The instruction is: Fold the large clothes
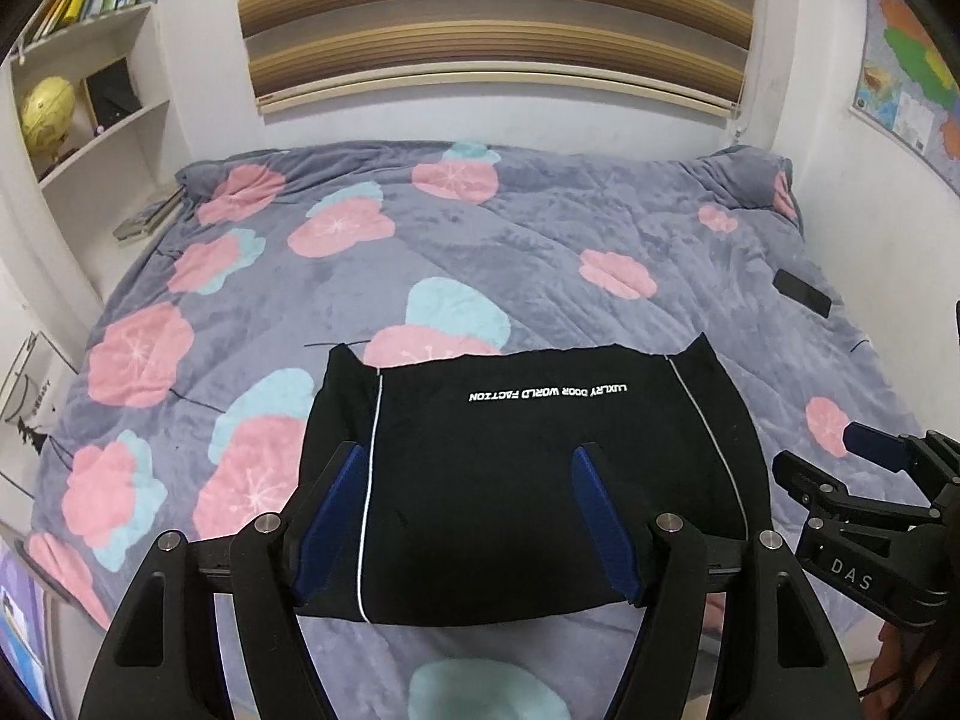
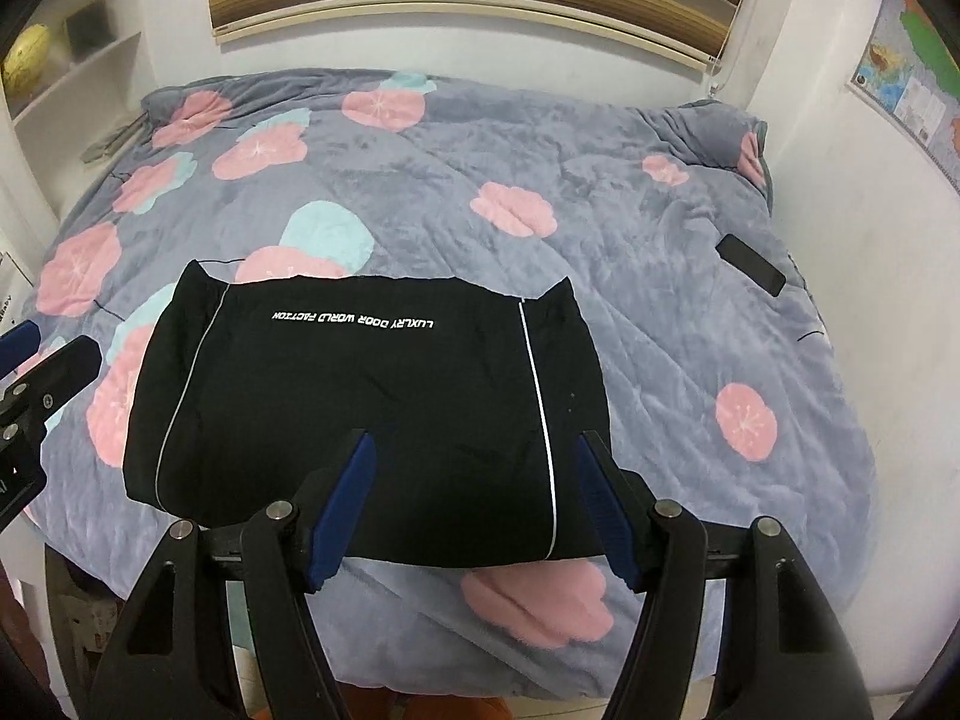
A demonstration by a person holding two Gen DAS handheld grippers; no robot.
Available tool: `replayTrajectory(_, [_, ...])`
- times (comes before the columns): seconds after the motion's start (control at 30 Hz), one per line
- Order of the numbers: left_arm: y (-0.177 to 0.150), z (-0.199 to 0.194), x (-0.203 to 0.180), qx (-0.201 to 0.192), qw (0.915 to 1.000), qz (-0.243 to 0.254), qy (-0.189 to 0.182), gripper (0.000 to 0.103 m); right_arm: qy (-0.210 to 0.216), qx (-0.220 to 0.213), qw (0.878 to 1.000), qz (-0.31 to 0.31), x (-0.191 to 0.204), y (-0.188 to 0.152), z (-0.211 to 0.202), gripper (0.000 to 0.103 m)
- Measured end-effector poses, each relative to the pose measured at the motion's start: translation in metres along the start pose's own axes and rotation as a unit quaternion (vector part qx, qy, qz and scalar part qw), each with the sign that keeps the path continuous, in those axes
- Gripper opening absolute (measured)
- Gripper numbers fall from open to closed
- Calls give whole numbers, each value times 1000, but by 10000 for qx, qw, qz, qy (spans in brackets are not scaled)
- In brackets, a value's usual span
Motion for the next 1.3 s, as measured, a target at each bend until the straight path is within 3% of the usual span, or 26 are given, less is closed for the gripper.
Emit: replayTrajectory(1.3, [-6, 26, 6, 296, 9994, -11, 151, 73, 203, 289, 9994, 61, -10, 3, 29, 70])
Point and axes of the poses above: each gripper's, at about its wrist camera, not at the fingertips, and z roughly the way its jaws point, x to its left, y to its top, the point moved 10 cm from there along z, roughly the way its jaws point, and after that the axes turned 8 degrees about y, right-handed, at the moved point
